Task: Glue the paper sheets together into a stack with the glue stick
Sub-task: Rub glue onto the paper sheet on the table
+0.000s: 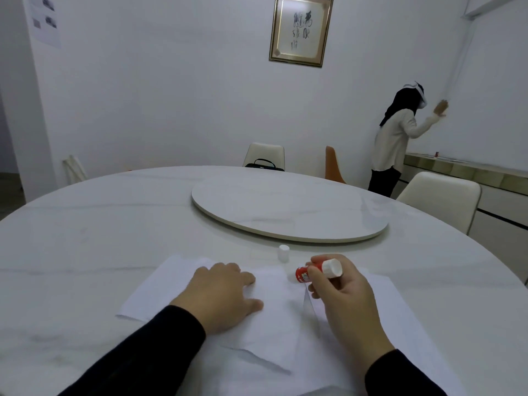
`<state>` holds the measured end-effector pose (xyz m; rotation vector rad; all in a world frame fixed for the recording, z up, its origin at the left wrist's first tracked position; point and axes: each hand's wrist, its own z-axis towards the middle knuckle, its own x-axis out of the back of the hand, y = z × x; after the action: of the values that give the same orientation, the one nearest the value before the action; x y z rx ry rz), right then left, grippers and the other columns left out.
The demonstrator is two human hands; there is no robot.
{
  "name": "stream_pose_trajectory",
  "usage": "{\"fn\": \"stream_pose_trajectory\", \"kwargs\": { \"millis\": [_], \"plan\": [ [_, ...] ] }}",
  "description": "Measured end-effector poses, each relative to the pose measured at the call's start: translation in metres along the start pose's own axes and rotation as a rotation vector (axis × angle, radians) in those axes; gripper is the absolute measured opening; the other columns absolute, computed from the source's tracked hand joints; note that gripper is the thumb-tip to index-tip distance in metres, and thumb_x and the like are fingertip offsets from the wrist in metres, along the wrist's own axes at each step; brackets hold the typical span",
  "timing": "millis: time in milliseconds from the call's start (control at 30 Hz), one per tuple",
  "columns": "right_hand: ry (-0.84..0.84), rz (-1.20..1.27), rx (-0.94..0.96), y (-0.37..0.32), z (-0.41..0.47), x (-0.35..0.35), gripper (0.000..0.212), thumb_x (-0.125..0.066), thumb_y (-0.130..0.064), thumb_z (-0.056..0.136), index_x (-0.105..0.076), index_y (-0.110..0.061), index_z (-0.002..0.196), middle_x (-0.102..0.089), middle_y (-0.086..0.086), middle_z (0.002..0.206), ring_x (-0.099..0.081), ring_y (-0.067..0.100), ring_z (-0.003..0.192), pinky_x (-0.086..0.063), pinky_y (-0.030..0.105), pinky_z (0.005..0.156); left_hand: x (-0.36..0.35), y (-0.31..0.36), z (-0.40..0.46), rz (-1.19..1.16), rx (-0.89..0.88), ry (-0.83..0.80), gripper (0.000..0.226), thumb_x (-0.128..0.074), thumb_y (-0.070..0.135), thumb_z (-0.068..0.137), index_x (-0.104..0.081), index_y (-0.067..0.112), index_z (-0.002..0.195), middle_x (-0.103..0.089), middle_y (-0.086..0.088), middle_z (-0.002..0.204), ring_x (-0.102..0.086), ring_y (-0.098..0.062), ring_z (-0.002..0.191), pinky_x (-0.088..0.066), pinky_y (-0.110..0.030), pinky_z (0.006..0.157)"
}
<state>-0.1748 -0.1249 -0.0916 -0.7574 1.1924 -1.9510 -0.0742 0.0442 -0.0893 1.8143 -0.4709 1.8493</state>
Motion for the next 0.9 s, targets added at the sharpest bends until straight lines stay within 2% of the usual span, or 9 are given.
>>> {"fn": "stream_pose_trajectory", "kwargs": {
  "millis": [67, 100, 200, 300, 467, 567, 667, 833, 900],
  "plan": [
    [-0.046, -0.061, 0.006, 0.001, -0.003, -0.002, 0.015, -0.064, -0.018, 0.084, -0.064, -0.033, 0.084, -0.075, -0.010, 0.081, -0.068, 0.008, 0.078, -0.053, 0.024, 0.068, -0.002, 0.010, 0.001, 0.032, -0.023, 0.132, 0.059, -0.042, 0.062, 0.083, -0.044, 0.028, 0.131, -0.043, -0.001, 0.137, -0.037, -0.021, 0.127, -0.029, -0.036, 0.102],
    [-0.047, -0.080, 0.011, 0.003, -0.003, -0.002, 0.016, -0.064, -0.019, 0.085, -0.064, -0.034, 0.084, -0.075, -0.010, 0.082, -0.068, 0.007, 0.080, -0.052, 0.022, 0.069, -0.003, 0.013, 0.002, -0.027, -0.070, 0.142, 0.059, -0.043, 0.060, 0.084, -0.041, 0.029, 0.134, -0.038, 0.001, 0.144, -0.032, -0.019, 0.132, -0.026, -0.035, 0.107],
    [-0.032, -0.136, 0.015, 0.007, 0.001, 0.000, 0.013, -0.064, -0.021, 0.085, -0.063, -0.034, 0.085, -0.073, -0.013, 0.081, -0.066, 0.003, 0.076, -0.048, 0.012, 0.063, -0.005, 0.014, 0.001, -0.161, -0.209, -0.028, 0.060, -0.041, 0.055, 0.088, -0.024, 0.040, 0.144, -0.013, 0.014, 0.157, -0.010, -0.006, 0.144, -0.009, -0.028, 0.114],
    [-0.057, -0.153, 0.009, 0.011, 0.008, 0.000, 0.012, -0.065, -0.021, 0.086, -0.063, -0.033, 0.085, -0.071, -0.014, 0.080, -0.063, 0.003, 0.073, -0.044, 0.006, 0.060, -0.009, 0.010, 0.003, -0.113, -0.165, -0.086, 0.059, -0.035, 0.055, 0.091, -0.018, 0.040, 0.145, -0.009, 0.014, 0.158, -0.008, -0.007, 0.145, -0.009, -0.029, 0.115],
    [-0.158, -0.168, 0.050, 0.013, 0.014, -0.008, 0.012, -0.065, -0.027, 0.087, -0.063, -0.039, 0.088, -0.071, -0.013, 0.084, -0.061, 0.000, 0.070, -0.043, 0.007, 0.062, -0.011, 0.008, 0.003, -0.092, -0.136, -0.106, 0.058, -0.030, 0.052, 0.093, -0.013, 0.038, 0.147, -0.004, 0.012, 0.159, -0.003, -0.010, 0.146, -0.005, -0.031, 0.116],
    [-0.230, -0.290, 0.062, 0.015, 0.019, -0.013, 0.010, -0.060, -0.029, 0.090, -0.061, -0.038, 0.093, -0.069, -0.013, 0.091, -0.061, -0.002, 0.082, -0.043, 0.010, 0.067, -0.012, 0.009, 0.003, -0.100, -0.141, -0.130, 0.059, -0.029, 0.050, 0.094, -0.011, 0.035, 0.148, -0.001, 0.009, 0.159, 0.000, -0.011, 0.146, -0.002, -0.033, 0.117],
    [-0.244, -0.381, 0.074, 0.014, 0.019, -0.013, 0.006, -0.057, -0.027, 0.089, -0.060, -0.032, 0.090, -0.067, -0.010, 0.085, -0.058, 0.001, 0.075, -0.042, 0.015, 0.064, -0.012, 0.008, 0.006, -0.117, -0.129, -0.167, 0.060, -0.029, 0.051, 0.094, -0.009, 0.035, 0.148, 0.001, 0.009, 0.159, 0.001, -0.011, 0.146, 0.000, -0.034, 0.117],
    [-0.278, -0.352, 0.133, -0.004, -0.002, -0.002, 0.002, -0.057, -0.023, 0.079, -0.058, -0.023, 0.078, -0.068, 0.006, 0.079, -0.061, 0.023, 0.073, -0.049, 0.037, 0.065, -0.009, 0.008, 0.005, -0.112, -0.130, -0.192, 0.062, -0.029, 0.052, 0.093, -0.007, 0.034, 0.148, 0.002, 0.008, 0.159, 0.002, -0.011, 0.146, 0.000, -0.034, 0.117],
    [-0.315, -0.363, 0.157, -0.011, -0.012, 0.004, 0.003, -0.057, -0.024, 0.077, -0.059, -0.022, 0.078, -0.068, 0.005, 0.078, -0.061, 0.023, 0.071, -0.050, 0.037, 0.065, -0.009, 0.008, 0.005, -0.110, -0.132, -0.194, 0.062, -0.029, 0.052, 0.093, -0.007, 0.034, 0.148, 0.003, 0.008, 0.159, 0.002, -0.011, 0.146, 0.000, -0.033, 0.117]
  ]
}}
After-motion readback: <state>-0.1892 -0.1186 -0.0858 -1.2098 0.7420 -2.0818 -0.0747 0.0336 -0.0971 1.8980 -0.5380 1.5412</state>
